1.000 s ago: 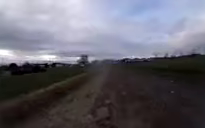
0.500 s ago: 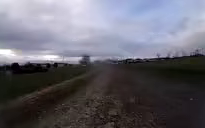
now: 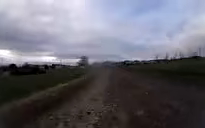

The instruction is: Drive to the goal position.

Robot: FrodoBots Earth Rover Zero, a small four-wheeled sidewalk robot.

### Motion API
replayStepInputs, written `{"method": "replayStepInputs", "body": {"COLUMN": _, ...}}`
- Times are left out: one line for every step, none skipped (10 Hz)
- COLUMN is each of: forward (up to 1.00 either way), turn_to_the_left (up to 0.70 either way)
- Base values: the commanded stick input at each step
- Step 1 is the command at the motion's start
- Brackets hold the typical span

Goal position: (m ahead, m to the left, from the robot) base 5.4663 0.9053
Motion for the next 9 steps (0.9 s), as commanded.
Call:
{"method": "replayStepInputs", "body": {"forward": 0.85, "turn_to_the_left": 0.00}}
{"method": "replayStepInputs", "body": {"forward": 0.85, "turn_to_the_left": -0.30}}
{"method": "replayStepInputs", "body": {"forward": 0.85, "turn_to_the_left": -0.16}}
{"method": "replayStepInputs", "body": {"forward": 0.85, "turn_to_the_left": -0.02}}
{"method": "replayStepInputs", "body": {"forward": 0.85, "turn_to_the_left": -0.01}}
{"method": "replayStepInputs", "body": {"forward": 0.85, "turn_to_the_left": -0.03}}
{"method": "replayStepInputs", "body": {"forward": 0.85, "turn_to_the_left": -0.25}}
{"method": "replayStepInputs", "body": {"forward": 0.85, "turn_to_the_left": -0.10}}
{"method": "replayStepInputs", "body": {"forward": 0.85, "turn_to_the_left": 0.00}}
